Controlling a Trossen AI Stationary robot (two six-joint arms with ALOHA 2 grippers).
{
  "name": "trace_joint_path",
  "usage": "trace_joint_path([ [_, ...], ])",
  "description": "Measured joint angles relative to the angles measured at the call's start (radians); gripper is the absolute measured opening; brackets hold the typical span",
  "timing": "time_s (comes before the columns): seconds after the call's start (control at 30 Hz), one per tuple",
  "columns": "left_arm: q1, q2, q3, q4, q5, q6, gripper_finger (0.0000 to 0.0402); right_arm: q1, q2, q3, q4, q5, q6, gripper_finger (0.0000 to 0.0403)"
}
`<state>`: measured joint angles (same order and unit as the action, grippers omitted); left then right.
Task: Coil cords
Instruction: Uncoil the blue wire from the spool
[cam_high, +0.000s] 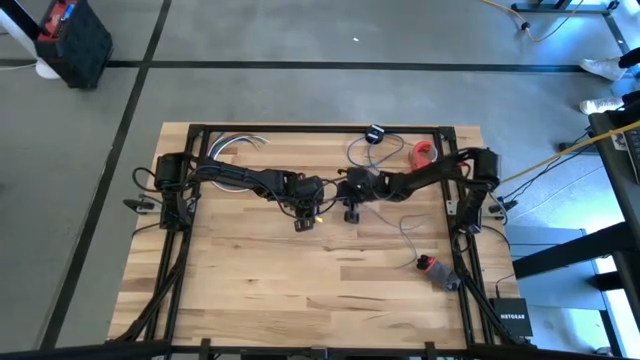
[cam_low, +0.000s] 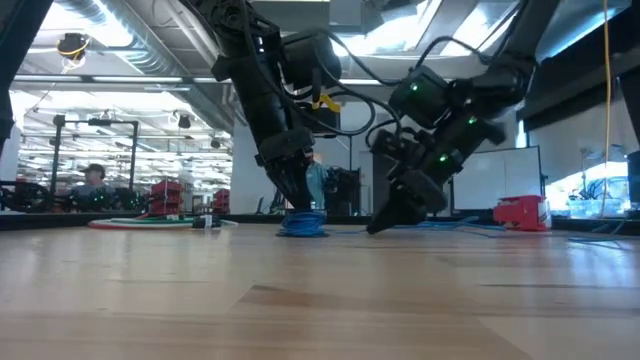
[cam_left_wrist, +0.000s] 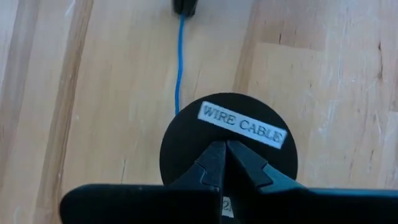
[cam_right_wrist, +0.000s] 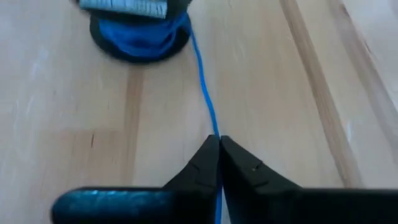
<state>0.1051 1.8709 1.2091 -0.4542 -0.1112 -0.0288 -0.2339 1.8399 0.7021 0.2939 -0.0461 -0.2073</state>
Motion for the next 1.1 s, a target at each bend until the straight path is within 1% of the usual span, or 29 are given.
trace_joint_path([
  [0.13, 0.0, 0.0, 0.0, -0.003, 0.0, 0.0, 0.0004, 0.071, -0.081, -0.006, -0.14, 0.1, -0.001, 0.0006],
  [0.27, 0.0, 0.0, 0.0, -0.006, 0.0, -0.001, 0.0004, 0.164, -0.19, -0.014, -0.337, 0.18, 0.033, 0.0011],
  [0.43, 0.0, 0.0, 0.0, -0.007, 0.0, -0.007, 0.0004, 0.279, -0.327, -0.014, -0.636, 0.231, 0.15, 0.0005],
  [0.53, 0.0, 0.0, 0.0, -0.01, 0.0, -0.009, 0.0004, 0.353, -0.378, -0.014, -0.835, 0.241, 0.243, 0.0006],
  [0.7, -0.001, 0.0, 0.001, -0.007, 0.001, -0.016, 0.0004, 0.466, -0.426, -0.013, -1.083, 0.246, 0.409, 0.0004],
  [0.77, -0.001, 0.0, 0.001, -0.013, 0.001, -0.016, 0.0004, 0.514, -0.443, -0.013, -1.087, 0.243, 0.435, 0.0004],
  [0.87, 0.0, 0.0, 0.0, -0.013, 0.0, -0.016, 0.0004, 0.568, -0.479, -0.011, -1.064, 0.182, 0.439, 0.0003],
  [0.9, 0.0, 0.0, 0.0, -0.012, 0.0, -0.016, 0.0004, 0.583, -0.485, -0.011, -1.054, 0.181, 0.44, 0.0004],
  [0.93, 0.0, 0.0, 0.0, -0.012, 0.0, -0.016, 0.0004, 0.593, -0.493, -0.011, -1.037, 0.197, 0.446, 0.0005],
  [1.1, -0.001, 0.0, 0.0, -0.01, 0.0, -0.021, 0.0004, 0.608, -0.5, -0.011, -0.941, 0.385, 0.466, 0.0033],
])
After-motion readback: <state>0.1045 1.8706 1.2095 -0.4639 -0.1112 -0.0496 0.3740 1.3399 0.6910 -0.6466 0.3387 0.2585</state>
